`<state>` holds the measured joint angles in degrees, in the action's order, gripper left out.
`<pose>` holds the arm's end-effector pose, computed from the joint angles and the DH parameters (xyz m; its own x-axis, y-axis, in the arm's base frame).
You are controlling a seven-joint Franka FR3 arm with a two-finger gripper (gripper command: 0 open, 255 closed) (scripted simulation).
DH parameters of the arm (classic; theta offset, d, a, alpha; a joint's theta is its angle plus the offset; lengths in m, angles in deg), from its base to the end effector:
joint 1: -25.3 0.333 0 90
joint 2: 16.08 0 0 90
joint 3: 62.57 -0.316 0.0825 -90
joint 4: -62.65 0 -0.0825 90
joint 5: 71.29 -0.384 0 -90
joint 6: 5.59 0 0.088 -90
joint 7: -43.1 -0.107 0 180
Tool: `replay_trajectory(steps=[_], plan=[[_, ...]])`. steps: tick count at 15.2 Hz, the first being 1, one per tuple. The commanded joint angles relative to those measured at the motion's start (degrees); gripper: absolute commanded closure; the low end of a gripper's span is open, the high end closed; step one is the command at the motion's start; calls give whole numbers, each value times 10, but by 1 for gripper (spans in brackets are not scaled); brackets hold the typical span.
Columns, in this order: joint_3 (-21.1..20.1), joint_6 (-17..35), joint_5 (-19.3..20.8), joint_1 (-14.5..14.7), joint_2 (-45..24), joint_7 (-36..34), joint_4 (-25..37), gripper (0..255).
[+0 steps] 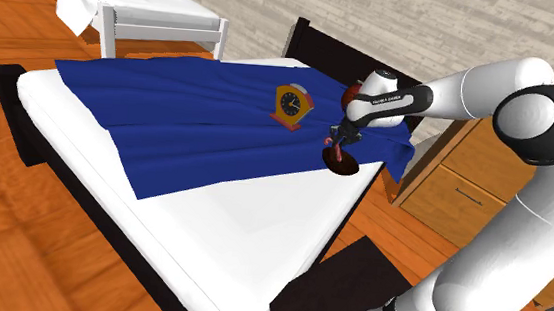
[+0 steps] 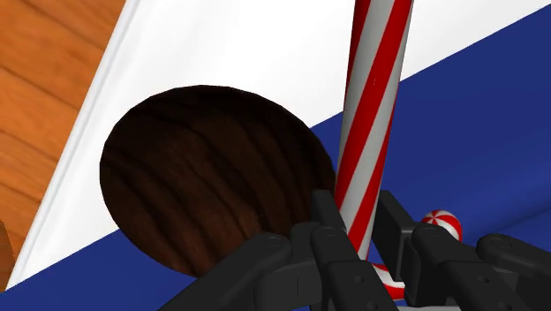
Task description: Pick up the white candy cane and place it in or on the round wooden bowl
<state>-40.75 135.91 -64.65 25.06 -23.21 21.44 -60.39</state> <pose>0.5339 -0.2126 0.3690 0.7648 -0.6008 0.2325 -0.6267 -0.7774 0.0526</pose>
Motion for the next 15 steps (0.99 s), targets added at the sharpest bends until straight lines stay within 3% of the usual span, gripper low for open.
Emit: replay_trajectory(steps=[1,6,15], plan=[[6,-5,-22,-17,-21,38,27,255],[12,-26,-77,-68,-82,125,111,255],[2,33,-96,-76,-122,134,89,255]])
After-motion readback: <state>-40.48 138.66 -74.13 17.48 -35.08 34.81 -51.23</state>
